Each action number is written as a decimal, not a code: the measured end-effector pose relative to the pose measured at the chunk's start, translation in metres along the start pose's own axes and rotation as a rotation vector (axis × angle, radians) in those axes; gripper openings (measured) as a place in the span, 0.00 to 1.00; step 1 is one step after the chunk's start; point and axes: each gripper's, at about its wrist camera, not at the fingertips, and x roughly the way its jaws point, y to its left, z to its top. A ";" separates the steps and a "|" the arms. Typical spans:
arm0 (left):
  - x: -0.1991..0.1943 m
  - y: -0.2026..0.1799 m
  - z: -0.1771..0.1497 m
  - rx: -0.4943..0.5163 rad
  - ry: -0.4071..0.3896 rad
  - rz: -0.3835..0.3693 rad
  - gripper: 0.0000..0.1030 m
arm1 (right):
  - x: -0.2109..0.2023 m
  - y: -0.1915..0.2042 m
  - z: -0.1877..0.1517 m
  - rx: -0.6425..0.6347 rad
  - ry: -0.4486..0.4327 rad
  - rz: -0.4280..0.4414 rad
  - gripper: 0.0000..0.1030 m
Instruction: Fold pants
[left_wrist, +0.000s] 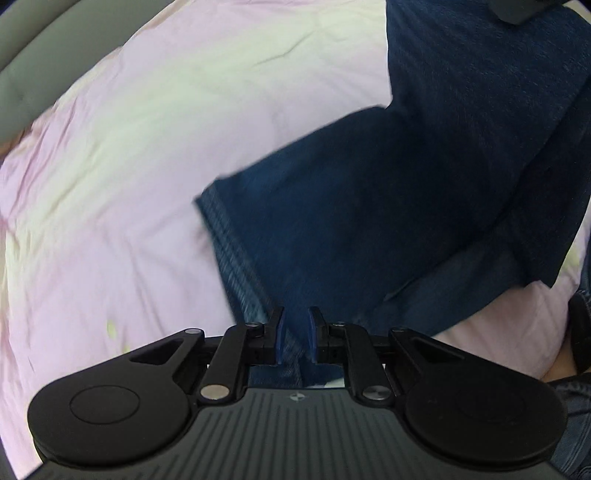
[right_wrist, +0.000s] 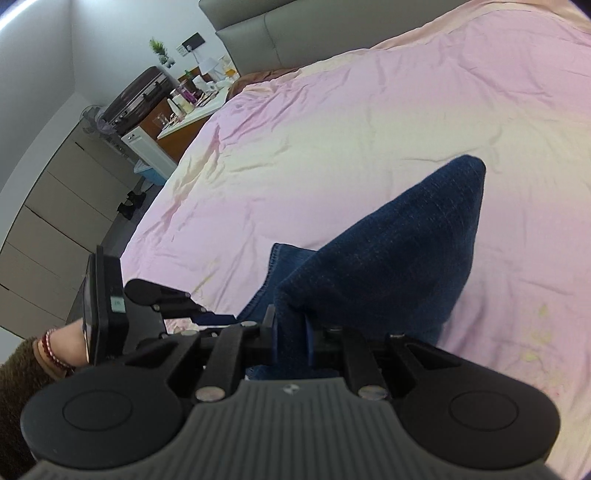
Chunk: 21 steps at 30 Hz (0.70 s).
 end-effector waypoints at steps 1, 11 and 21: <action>0.004 0.005 -0.009 -0.031 -0.009 -0.010 0.16 | 0.012 0.009 0.003 0.000 0.013 0.002 0.09; 0.015 0.053 -0.022 -0.135 -0.112 -0.139 0.16 | 0.170 0.078 0.010 0.022 0.187 0.033 0.07; -0.008 0.079 -0.042 -0.209 -0.156 -0.196 0.16 | 0.258 0.091 0.007 0.043 0.253 0.035 0.00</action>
